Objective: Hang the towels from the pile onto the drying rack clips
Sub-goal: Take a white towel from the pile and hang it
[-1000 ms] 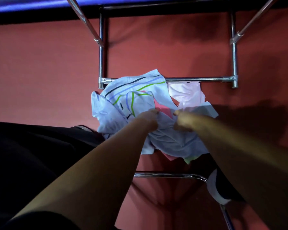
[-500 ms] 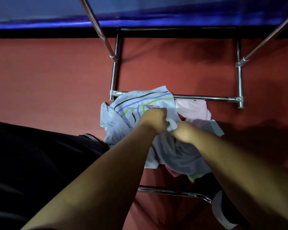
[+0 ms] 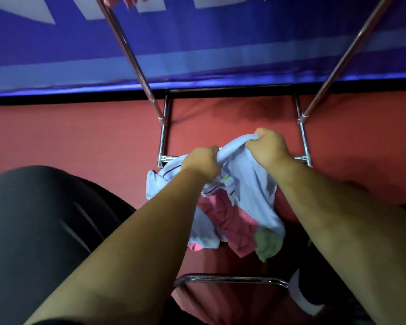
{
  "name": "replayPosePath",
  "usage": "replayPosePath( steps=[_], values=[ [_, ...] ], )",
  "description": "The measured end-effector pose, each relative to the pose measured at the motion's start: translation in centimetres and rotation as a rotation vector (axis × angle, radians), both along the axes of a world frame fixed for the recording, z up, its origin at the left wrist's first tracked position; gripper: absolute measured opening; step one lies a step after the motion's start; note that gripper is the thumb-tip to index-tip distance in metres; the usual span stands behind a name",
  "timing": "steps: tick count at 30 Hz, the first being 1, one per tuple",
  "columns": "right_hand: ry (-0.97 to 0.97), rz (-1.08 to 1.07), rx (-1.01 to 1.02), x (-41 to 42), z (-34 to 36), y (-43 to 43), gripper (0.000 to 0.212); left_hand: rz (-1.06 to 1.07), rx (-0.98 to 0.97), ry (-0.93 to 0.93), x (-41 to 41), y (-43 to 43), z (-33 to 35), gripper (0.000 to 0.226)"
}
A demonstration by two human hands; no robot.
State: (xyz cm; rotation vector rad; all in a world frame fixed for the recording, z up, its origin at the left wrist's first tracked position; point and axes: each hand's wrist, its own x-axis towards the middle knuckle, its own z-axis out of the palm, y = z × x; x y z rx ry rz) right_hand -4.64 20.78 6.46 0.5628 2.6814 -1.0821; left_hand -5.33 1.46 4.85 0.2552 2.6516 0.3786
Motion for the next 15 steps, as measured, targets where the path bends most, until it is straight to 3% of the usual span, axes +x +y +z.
replayPosePath(
  steps=[3, 5, 11, 15],
  values=[
    [0.067, 0.005, -0.006, 0.1, 3.5, 0.2, 0.016, -0.015, -0.059, -0.056, 0.1, -0.5, 2.7, 0.030],
    [0.101, 0.019, -0.009, -0.1, 6.4, 0.2, 0.018, 0.027, 0.000, -0.045, 0.0, -0.7, 4.7, 0.030],
    [0.150, 0.169, -0.041, 0.5, 15.0, 0.4, 0.003, 0.107, 0.544, -0.113, 0.0, -0.2, 12.5, 0.014],
    [0.212, 0.205, -0.175, 1.9, 20.1, 0.7, 0.011, 0.112, 0.799, -0.108, 0.4, 0.7, 17.7, 0.020]
  ],
)
